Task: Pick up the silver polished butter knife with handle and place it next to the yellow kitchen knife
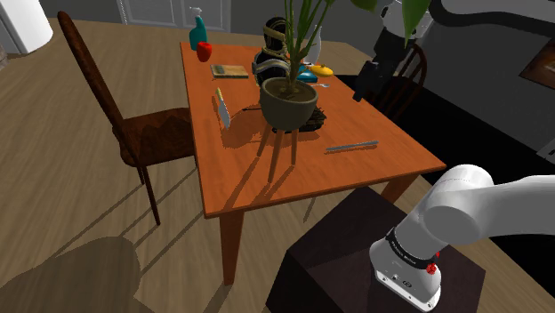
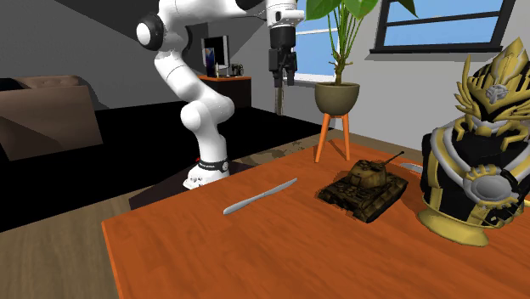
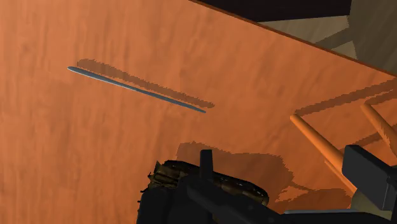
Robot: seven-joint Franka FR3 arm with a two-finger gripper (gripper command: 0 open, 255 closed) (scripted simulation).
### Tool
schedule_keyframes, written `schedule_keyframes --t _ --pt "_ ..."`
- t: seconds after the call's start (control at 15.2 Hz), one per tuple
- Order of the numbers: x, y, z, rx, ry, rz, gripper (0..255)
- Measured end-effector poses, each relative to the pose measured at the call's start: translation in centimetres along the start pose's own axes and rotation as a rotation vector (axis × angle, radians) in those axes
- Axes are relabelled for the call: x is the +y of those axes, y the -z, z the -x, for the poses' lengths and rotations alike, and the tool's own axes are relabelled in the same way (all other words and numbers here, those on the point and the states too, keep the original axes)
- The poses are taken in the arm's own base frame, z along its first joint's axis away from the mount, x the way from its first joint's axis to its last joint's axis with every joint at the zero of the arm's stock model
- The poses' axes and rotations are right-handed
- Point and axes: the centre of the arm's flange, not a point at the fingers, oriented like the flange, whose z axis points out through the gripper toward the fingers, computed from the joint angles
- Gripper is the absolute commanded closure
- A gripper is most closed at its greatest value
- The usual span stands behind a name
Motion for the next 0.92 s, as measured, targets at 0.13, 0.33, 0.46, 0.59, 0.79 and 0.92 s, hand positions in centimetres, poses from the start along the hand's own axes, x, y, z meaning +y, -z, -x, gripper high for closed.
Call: schedule_keyframes --t 0.13,0.33,0.46,0.59,0.79,0.92 --pt "0.4 -0.5 0.1 -0.002 0.021 -0.002 0" --pt "2.6 -2.8 1.1 -0.014 0.146 -0.01 0" --pt "4.4 -4.8 1.6 -0.023 0.244 -0.016 0" --pt "6.0 -6.6 1.7 -0.033 0.344 -0.023 0" --pt "8.9 -9.5 1.8 -0.047 0.493 -0.034 0" --pt "10.7 -11.8 1.8 -0.056 0.597 -0.041 0"
